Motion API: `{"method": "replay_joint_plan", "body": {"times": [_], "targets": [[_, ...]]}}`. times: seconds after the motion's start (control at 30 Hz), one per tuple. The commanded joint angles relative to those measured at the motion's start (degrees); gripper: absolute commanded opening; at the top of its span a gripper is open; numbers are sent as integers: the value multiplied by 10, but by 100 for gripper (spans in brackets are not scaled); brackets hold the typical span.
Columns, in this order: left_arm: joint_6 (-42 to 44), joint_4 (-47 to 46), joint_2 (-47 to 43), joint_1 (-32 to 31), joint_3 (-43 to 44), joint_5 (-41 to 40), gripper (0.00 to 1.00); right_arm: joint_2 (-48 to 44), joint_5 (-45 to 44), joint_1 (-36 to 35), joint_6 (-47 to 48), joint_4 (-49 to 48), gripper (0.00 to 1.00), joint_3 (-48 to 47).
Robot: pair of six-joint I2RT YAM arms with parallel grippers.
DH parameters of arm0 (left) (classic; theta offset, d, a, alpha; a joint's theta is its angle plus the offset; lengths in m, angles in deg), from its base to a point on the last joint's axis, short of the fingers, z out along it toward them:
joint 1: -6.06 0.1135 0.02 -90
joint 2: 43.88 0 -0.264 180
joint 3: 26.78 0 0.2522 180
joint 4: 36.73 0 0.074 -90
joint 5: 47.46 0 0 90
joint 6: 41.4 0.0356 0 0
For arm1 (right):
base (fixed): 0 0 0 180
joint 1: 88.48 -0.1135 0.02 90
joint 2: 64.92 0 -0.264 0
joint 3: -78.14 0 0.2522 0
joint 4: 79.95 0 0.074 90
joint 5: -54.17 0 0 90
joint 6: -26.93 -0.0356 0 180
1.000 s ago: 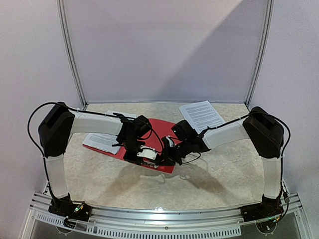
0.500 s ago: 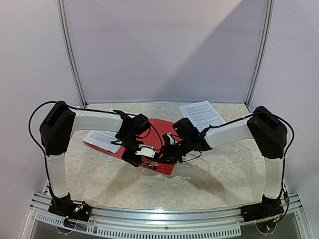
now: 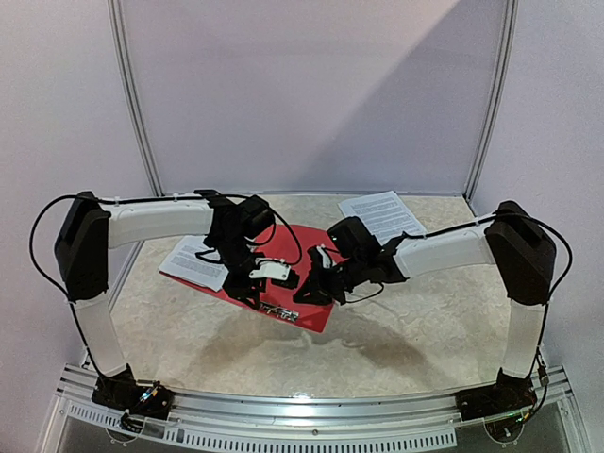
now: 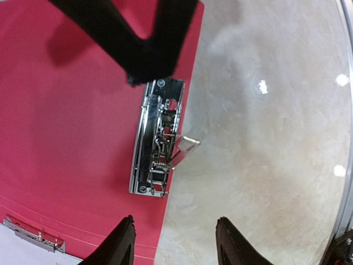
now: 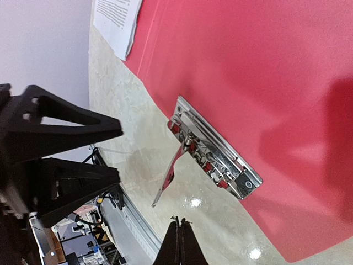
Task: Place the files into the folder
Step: Open the spring clip on the folder.
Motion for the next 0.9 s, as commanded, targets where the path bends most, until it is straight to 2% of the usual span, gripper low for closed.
{"method": "replay_joint_plan", "body": {"times": [0.0,0.27,0.37,0.6,0.87], "targets": [[-23,8,-26,22,-19,-3,50,53,6,-22,-34,-4,1,-20],[-53,-19,-69,73,-66,2,50,123,30,-38,-58,-25,0,-125],[-56,-26,-85,96,-84,6,50,158,28,-38,-38,32,0,-202],[-57,-30,-118,149,-107,13,51,282,77,-34,-58,47,0,-372],[-69,-8,-154,155,-98,78,51,339,93,-22,-76,65,0,-502]]}}
